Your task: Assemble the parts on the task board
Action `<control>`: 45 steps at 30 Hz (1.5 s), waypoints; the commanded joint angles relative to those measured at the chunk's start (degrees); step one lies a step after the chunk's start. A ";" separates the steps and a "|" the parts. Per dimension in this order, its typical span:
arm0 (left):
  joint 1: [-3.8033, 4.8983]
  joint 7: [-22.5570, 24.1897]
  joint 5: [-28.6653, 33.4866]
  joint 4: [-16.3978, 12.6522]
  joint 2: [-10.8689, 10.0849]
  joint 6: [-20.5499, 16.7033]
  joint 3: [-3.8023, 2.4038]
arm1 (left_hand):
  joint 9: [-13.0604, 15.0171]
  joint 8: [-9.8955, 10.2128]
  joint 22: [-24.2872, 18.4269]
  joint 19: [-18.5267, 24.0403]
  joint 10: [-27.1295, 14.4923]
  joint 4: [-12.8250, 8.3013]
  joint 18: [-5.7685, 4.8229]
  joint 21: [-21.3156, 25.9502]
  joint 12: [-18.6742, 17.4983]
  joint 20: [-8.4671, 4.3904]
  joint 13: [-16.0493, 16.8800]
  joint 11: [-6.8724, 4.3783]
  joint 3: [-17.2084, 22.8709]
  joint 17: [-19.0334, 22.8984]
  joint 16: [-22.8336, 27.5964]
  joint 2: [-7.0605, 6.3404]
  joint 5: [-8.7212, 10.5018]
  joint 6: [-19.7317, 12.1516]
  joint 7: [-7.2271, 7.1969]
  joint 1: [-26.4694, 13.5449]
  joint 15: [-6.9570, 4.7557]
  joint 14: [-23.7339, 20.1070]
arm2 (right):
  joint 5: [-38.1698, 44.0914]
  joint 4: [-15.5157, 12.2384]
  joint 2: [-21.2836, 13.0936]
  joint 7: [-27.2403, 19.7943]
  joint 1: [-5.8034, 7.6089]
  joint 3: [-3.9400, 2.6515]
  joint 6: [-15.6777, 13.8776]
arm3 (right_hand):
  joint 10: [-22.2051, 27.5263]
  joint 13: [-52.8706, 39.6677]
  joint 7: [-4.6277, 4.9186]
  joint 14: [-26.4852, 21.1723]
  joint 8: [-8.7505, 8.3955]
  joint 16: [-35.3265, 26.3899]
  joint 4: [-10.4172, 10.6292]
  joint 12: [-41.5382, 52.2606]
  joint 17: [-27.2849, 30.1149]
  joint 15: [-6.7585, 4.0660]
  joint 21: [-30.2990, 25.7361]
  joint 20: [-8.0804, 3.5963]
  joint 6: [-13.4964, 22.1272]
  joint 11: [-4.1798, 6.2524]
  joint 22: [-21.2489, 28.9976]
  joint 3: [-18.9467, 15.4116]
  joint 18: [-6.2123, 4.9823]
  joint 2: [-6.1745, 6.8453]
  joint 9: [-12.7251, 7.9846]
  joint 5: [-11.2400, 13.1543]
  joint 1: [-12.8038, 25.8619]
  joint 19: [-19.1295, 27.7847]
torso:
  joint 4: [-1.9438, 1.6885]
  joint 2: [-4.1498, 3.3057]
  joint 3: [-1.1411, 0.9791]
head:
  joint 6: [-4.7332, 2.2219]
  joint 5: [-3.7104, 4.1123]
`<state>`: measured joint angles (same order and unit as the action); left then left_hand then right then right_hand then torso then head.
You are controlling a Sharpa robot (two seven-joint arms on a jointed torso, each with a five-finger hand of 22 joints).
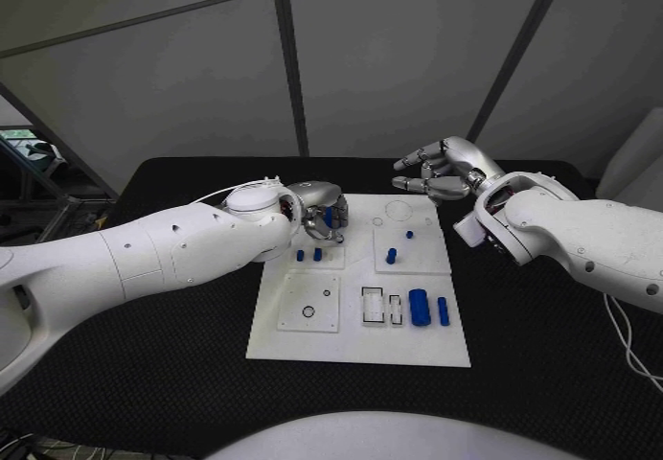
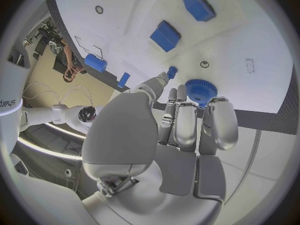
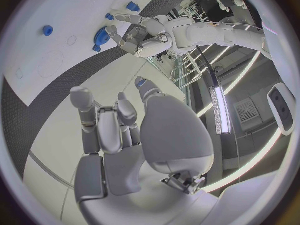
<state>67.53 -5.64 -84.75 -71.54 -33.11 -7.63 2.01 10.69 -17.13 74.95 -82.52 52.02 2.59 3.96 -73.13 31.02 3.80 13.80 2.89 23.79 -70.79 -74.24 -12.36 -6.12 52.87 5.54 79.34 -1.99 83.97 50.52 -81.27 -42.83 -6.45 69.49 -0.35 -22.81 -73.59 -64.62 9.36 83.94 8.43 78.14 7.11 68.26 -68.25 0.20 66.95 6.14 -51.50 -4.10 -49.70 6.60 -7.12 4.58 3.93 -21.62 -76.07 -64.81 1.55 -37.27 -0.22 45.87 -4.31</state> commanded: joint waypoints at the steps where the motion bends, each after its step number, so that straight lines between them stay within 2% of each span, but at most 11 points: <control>1: 0.01 0.80 -0.86 0.25 0.20 1.54 -0.02 | -0.14 0.37 2.09 -0.47 0.73 -0.02 0.16 -0.47 -0.57 -0.24 -0.52 -0.03 0.44 0.22 -0.26 -0.01 -0.09 0.76 0.02 -0.04 -0.53 1.06 | 0.14 -0.08 0.07 -0.18 0.09 -0.03 0.08 | 0.23 -0.05 -0.13 1.48 0.32 -0.30 0.24 -0.15 -0.01 -0.44 -0.25 -0.05 0.16 0.00 -0.01 0.08 -0.98 -0.38 -0.05 -0.11 0.34 0.17 | 0.07 0.05 0.01 | -0.01 0.05; 10: -0.05 0.76 -0.86 0.79 0.65 2.64 -0.02 | -0.42 0.85 2.33 -0.82 1.94 -0.36 0.05 -0.66 -1.77 -0.45 -1.55 -0.18 1.10 0.61 -0.47 0.34 -0.13 1.52 -0.05 0.25 -0.70 1.28 | 0.14 -0.08 0.14 -0.19 0.09 -0.03 0.17 | 0.17 -0.13 -0.14 1.52 0.33 -0.22 0.25 -0.08 -0.16 -0.45 -0.23 -0.05 0.14 0.00 -0.07 0.09 -0.97 -0.41 -0.04 -0.13 0.32 0.13 | -0.03 0.02 -0.01 | 0.06 0.13; 16: -0.14 0.88 -0.86 1.35 1.07 2.97 -0.02 | -0.71 1.39 2.54 -1.07 3.33 -1.26 -0.03 -0.81 -3.06 -0.46 -2.58 -0.22 2.91 0.85 -0.75 1.07 -0.21 2.29 0.08 1.37 -0.59 1.43 | 0.14 -0.08 0.21 -0.19 0.09 -0.03 0.22 | 0.17 -0.13 -0.14 1.52 0.33 -0.22 0.25 -0.08 -0.16 -0.45 -0.23 -0.05 0.14 0.00 -0.07 0.09 -0.97 -0.41 -0.04 -0.13 0.32 0.13 | 0.01 0.04 -0.01 | 0.10 0.09; 21: -0.39 1.17 -0.84 1.85 1.49 3.23 -0.02 | -0.96 1.88 2.97 -1.34 4.94 -2.31 -0.14 -1.19 -4.26 -0.53 -3.48 -0.28 4.31 1.24 -0.91 0.81 -0.16 3.21 0.07 1.59 -0.67 1.46 | 0.14 -0.06 0.28 -0.19 0.09 -0.03 0.24 | 0.13 -0.19 -0.14 1.55 0.36 -0.16 0.25 -0.02 -0.27 -0.45 -0.23 -0.05 0.12 0.01 -0.08 0.11 -0.97 -0.45 -0.04 -0.15 0.29 0.11 | 0.04 0.01 -0.01 | 0.19 0.10; 35: -0.73 -0.04 -0.03 3.10 2.30 5.53 -0.02 | -1.32 2.70 2.91 -1.32 5.39 -2.48 -0.12 -0.95 -5.60 -0.50 -4.28 -0.13 4.80 1.89 -0.82 0.58 -0.07 3.26 0.26 0.57 -0.45 1.34 | 0.14 -0.02 0.37 -0.19 0.09 -0.03 0.28 | 0.13 -0.19 -0.14 1.55 0.36 -0.16 0.25 -0.02 -0.27 -0.45 -0.23 -0.05 0.12 0.01 -0.08 0.11 -0.97 -0.45 -0.04 -0.15 0.29 0.11 | 0.01 0.05 -0.04 | 0.35 0.18; 45: -0.74 -0.07 0.38 3.19 2.32 5.10 -0.02 | -1.50 3.13 3.42 -1.56 7.53 -3.64 -0.28 -1.39 -6.30 0.02 -4.80 -0.10 6.78 2.74 -0.77 2.35 -0.15 4.52 0.81 1.52 0.22 1.19 | 0.14 0.00 0.41 -0.20 0.09 -0.03 0.29 | 0.13 -0.19 -0.14 1.55 0.36 -0.16 0.25 -0.02 -0.27 -0.45 -0.23 -0.05 0.12 0.01 -0.08 0.11 -0.97 -0.45 -0.04 -0.15 0.29 0.11 | 0.00 0.10 0.00 | 0.33 0.22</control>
<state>66.99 -5.59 -84.84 -68.34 -30.80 -3.75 1.82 9.24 -14.16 74.92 -83.94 59.34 -1.10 3.94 -74.33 24.85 3.59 9.02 2.79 30.35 -68.10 -74.90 -10.51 -6.12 57.14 6.33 80.85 -2.16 84.16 50.55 -81.20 -42.47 -6.45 69.49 -0.35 -22.76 -73.59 -64.74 9.36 83.94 8.43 78.14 7.11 68.26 -68.46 0.20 66.95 6.14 -51.50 -4.10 -49.71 6.60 -7.12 4.58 3.93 -21.62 -76.07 -64.81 1.57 -37.20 -0.25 46.21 -4.10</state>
